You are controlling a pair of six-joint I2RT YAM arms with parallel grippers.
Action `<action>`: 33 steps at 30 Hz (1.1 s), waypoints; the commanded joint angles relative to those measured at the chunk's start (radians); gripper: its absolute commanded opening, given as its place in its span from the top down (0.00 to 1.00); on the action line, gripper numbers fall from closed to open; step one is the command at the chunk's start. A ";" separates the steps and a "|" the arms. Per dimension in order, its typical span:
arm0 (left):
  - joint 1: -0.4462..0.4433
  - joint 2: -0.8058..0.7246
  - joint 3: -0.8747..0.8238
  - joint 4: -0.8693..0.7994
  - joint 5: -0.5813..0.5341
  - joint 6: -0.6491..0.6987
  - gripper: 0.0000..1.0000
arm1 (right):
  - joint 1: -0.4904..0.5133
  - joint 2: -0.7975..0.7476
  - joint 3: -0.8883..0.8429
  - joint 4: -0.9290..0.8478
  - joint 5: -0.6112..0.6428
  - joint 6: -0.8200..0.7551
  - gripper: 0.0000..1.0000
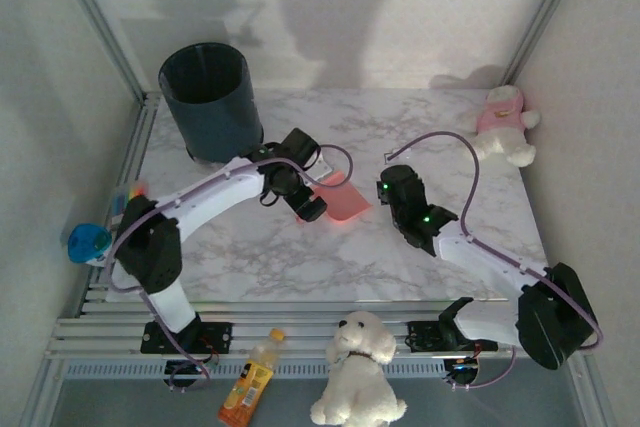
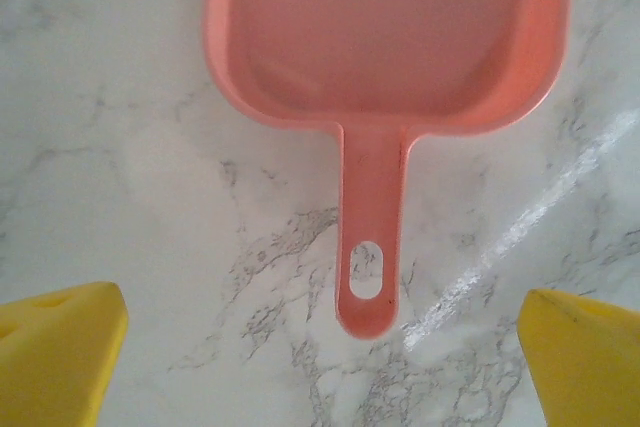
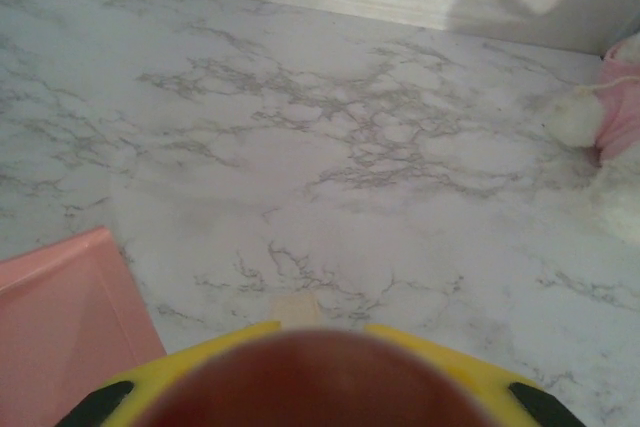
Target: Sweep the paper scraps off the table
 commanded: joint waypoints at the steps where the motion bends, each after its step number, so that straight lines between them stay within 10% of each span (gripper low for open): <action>1: 0.008 -0.091 -0.052 0.071 -0.031 -0.061 0.01 | -0.006 0.034 0.042 0.122 -0.027 -0.104 1.00; 33: 0.220 -0.551 -0.446 0.448 -0.084 -0.257 0.01 | 0.092 0.248 -0.049 0.493 -0.111 -0.374 1.00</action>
